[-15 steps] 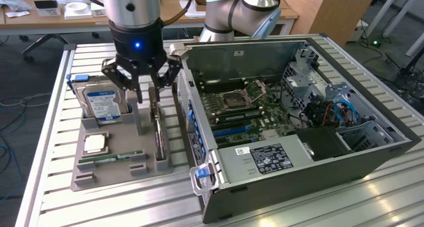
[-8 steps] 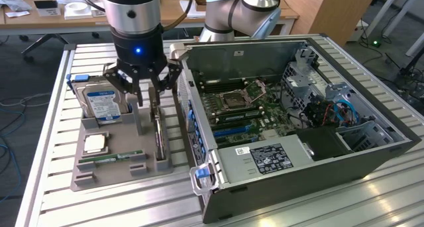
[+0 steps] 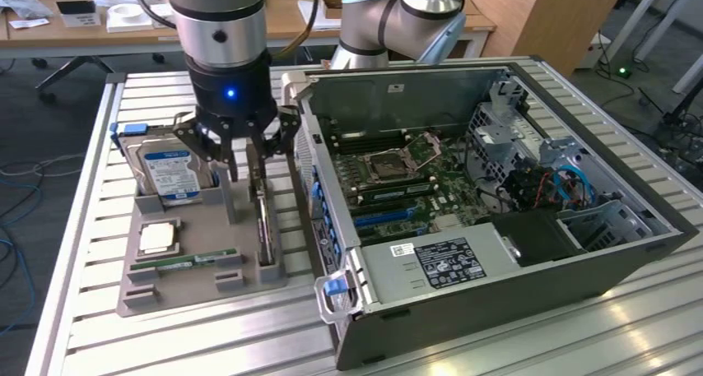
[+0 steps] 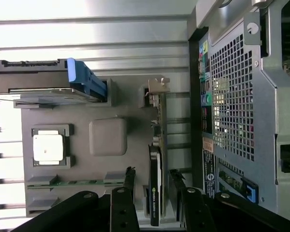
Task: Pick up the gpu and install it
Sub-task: 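Pick up the gpu and move the gpu toward the slot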
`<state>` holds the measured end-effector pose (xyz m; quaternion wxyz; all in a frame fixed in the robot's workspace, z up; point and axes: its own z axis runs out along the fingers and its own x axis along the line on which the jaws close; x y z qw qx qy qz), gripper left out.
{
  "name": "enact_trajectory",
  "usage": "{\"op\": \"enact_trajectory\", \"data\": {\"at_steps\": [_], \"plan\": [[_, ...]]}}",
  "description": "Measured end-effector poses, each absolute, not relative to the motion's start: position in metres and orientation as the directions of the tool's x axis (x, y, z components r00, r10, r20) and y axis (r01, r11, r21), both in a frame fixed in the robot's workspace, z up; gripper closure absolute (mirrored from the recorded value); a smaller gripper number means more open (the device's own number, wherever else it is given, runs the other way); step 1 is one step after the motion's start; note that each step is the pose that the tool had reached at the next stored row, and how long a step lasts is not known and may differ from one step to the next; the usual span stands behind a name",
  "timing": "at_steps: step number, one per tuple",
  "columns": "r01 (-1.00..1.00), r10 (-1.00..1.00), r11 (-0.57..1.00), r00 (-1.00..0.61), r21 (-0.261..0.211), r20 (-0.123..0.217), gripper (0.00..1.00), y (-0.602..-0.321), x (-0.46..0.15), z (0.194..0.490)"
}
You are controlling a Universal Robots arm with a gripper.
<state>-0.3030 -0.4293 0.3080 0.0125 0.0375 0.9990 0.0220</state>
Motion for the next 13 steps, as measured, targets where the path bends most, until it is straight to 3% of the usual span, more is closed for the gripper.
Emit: {"op": "enact_trajectory", "data": {"at_steps": [13], "plan": [[0.074,0.075,0.996,-0.997,0.045,-0.023,0.58,-0.445,-0.301,0.307]]}}
